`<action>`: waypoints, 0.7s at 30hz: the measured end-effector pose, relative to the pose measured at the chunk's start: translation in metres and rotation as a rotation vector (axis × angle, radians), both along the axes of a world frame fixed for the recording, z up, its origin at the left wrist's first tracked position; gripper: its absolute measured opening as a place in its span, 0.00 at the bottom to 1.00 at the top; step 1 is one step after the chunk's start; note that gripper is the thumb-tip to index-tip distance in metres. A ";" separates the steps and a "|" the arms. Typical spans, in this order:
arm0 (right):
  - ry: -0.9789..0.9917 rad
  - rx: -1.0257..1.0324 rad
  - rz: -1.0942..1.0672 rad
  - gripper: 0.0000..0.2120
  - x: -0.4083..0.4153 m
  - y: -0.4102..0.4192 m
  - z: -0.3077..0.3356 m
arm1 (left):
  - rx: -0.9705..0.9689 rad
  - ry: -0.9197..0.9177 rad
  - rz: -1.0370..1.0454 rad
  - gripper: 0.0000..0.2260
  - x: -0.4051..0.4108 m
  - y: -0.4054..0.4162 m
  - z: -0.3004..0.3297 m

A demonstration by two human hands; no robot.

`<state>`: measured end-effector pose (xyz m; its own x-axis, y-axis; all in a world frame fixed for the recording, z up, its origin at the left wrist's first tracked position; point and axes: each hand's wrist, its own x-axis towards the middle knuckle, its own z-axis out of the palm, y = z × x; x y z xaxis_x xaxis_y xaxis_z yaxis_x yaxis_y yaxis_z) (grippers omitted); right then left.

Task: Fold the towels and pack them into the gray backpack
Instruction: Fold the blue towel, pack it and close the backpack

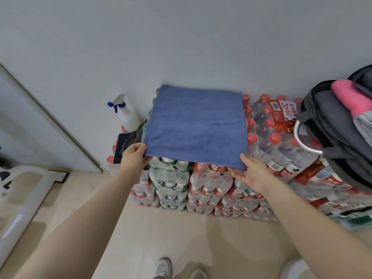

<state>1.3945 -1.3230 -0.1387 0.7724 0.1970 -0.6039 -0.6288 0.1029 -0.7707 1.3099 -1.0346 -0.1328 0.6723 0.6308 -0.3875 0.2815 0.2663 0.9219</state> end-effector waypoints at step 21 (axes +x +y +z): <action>-0.590 -0.022 0.024 0.12 -0.011 -0.014 0.063 | 1.012 0.026 -0.407 0.13 -0.018 0.006 0.058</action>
